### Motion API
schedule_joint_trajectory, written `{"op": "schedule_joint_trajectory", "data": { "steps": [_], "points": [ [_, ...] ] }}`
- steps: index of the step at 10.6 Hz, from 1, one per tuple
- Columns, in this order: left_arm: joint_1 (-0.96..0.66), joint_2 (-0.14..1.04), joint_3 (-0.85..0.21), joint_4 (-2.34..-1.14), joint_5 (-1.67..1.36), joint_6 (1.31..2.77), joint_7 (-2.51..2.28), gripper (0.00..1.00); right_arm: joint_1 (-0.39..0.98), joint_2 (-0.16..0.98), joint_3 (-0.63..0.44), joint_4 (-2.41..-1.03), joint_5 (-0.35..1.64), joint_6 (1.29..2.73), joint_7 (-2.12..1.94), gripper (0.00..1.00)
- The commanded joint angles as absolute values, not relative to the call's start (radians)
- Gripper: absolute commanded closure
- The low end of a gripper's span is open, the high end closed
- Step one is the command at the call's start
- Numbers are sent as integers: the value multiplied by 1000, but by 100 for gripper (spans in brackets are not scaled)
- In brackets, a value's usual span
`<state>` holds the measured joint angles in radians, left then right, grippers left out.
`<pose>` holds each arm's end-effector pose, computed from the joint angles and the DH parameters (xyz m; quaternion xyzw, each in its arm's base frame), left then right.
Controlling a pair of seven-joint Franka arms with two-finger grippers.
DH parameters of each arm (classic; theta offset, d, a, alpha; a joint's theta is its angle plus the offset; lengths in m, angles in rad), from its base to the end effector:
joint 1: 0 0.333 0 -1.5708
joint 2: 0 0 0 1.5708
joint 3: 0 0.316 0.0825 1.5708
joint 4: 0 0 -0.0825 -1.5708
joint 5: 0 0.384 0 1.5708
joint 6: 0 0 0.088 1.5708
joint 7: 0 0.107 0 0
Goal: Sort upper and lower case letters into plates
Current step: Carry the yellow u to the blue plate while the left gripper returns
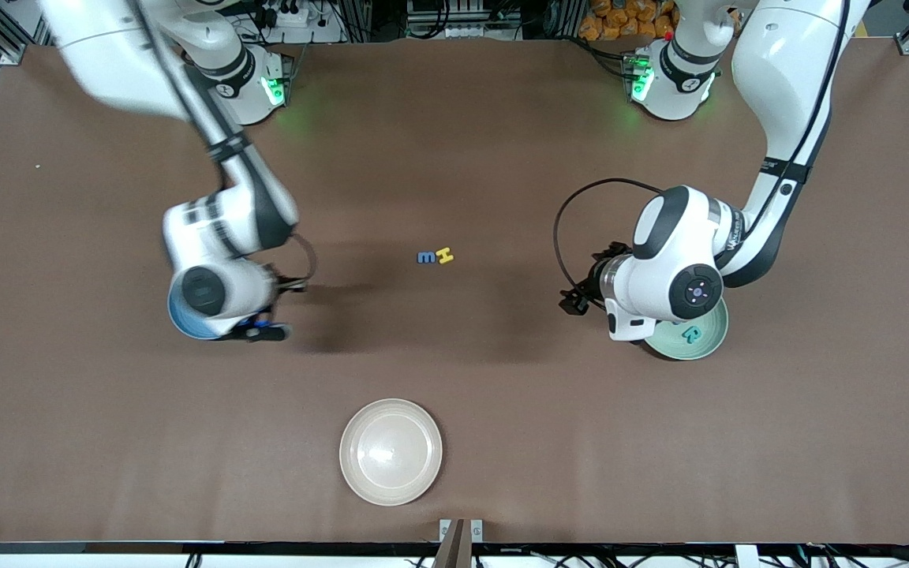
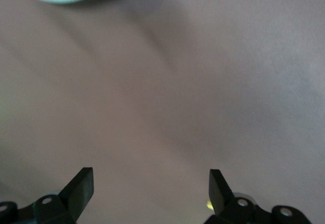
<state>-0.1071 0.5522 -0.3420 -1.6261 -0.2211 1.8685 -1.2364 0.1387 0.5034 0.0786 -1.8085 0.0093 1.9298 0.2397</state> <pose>0.5911 -0.2756 0.3007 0.8739 0.4252 -0.2345 0.0221 0.5917 0.1289 0.2404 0.9816 -0.0146 -0.1896 0.0200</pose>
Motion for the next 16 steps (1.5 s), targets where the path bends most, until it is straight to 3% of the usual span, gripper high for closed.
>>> {"op": "schedule_joint_trajectory", "data": {
  "steps": [1, 5, 7, 8, 9, 10, 11, 13, 16],
  "points": [
    [-152, 554, -342, -1582, -273, 1853, -1288, 0, 30, 506, 98, -1841, -11, 1928, 126, 96],
    [-258, 591, -334, -1531, -267, 1873, -1668, 0, -26, 537, 97, -1844, -64, 1928, 52, 95],
    [-345, 595, -330, -1532, -224, 1888, -1819, 0, -26, 545, 97, -1844, -64, 1928, 52, 88],
    [-376, 615, -330, -1526, -166, 1896, -1923, 0, -26, 545, 97, -1844, -64, 1928, 52, 69],
    [-417, 647, -330, -1502, -113, 1907, -1989, 0, -28, 545, 97, -1844, -63, 1928, 54, 37],
    [-460, 684, -324, -1458, -91, 1910, -2062, 0, -29, 546, 97, -1844, -60, 1930, 55, 21],
    [-503, 705, -295, -1427, -89, 1910, -2122, 0, -29, 546, 97, -1844, -58, 1930, 55, 15],
    [-578, 706, -226, -1425, -91, 1946, -2231, 0, -29, 546, 97, -1844, -57, 1928, 57, 14],
    [-619, 736, -215, -1425, -80, 2058, -2386, 0, -28, 546, 98, -1844, -54, 1928, 64, 14]
  ]
}}
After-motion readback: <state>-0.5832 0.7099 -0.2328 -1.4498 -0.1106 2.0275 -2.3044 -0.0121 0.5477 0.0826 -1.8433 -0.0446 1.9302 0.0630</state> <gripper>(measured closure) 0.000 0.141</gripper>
